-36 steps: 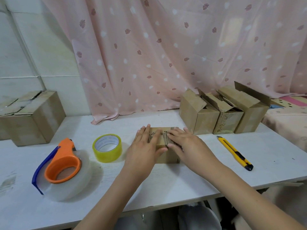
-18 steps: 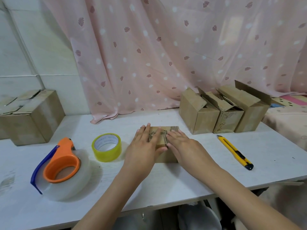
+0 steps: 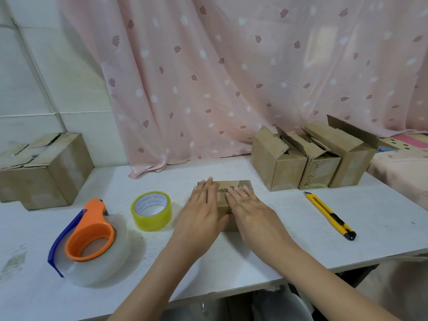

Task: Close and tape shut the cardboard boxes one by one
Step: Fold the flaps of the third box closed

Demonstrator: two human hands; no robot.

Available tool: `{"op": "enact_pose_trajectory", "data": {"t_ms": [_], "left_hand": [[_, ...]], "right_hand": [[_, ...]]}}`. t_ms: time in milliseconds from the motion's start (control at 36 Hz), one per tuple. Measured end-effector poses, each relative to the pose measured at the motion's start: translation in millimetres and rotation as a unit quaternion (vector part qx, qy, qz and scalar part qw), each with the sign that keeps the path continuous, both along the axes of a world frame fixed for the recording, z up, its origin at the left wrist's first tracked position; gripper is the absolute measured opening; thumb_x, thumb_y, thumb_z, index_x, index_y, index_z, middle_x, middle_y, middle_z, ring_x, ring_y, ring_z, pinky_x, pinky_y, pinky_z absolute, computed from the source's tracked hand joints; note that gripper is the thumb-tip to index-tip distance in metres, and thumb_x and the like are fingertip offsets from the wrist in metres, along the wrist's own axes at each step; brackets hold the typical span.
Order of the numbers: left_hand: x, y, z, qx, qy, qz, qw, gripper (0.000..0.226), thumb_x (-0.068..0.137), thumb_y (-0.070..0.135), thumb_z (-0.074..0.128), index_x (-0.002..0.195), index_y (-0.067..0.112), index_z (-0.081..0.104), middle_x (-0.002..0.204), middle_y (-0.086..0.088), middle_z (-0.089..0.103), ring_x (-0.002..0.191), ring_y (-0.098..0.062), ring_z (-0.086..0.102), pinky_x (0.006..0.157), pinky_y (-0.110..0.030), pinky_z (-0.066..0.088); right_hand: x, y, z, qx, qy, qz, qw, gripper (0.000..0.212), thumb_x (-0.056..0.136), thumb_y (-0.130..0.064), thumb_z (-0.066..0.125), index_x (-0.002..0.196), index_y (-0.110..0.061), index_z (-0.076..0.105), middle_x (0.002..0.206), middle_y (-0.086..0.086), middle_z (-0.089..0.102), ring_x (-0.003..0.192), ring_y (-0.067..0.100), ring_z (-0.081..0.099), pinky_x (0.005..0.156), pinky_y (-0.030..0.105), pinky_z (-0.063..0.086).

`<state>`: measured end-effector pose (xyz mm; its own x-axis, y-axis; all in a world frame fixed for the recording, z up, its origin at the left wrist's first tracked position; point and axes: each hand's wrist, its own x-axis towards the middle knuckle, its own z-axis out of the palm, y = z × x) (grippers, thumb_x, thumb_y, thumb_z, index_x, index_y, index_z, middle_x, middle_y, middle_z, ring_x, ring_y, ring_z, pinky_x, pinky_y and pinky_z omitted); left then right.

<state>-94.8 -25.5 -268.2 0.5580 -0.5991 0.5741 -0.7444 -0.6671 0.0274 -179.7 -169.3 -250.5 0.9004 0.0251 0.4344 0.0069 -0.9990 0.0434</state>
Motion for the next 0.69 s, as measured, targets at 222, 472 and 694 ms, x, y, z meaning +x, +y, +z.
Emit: {"op": "enact_pose_trajectory", "data": {"t_ms": [222, 472, 694], "left_hand": [[-2, 1, 0, -0.034, 0.020, -0.022, 0.999, 0.063, 0.092, 0.050, 0.051, 0.132, 0.005, 0.034, 0.136, -0.021, 0.058, 0.131, -0.038, 0.052, 0.109, -0.043, 0.033], [-12, 6, 15, -0.067, 0.033, -0.074, 0.994, 0.042, 0.081, 0.027, 0.077, 0.101, 0.023, 0.040, 0.118, -0.002, 0.055, 0.114, -0.027, 0.053, 0.094, -0.043, 0.049], [-14, 12, 15, -0.083, 0.056, -0.091, 0.991, 0.038, 0.085, 0.022, 0.075, 0.117, 0.033, 0.058, 0.110, 0.006, 0.055, 0.101, -0.019, 0.051, 0.093, -0.031, 0.044]], "right_hand": [[1, -8, -3, 0.017, -0.031, 0.029, 0.999, 0.061, 0.063, -0.012, 0.092, 0.120, -0.009, 0.072, 0.124, 0.006, 0.070, 0.117, 0.023, 0.066, 0.100, 0.033, 0.044], [-9, -10, 43, 0.161, 0.036, 0.050, 0.985, 0.030, 0.104, -0.030, 0.047, 0.127, -0.023, 0.066, 0.138, -0.006, 0.061, 0.135, 0.022, 0.049, 0.106, 0.038, 0.043], [7, -38, 53, 0.302, 0.063, -0.006, 0.951, 0.040, 0.103, -0.033, 0.050, 0.143, -0.026, 0.054, 0.152, -0.007, 0.047, 0.139, 0.015, 0.043, 0.105, 0.020, 0.030]]}}
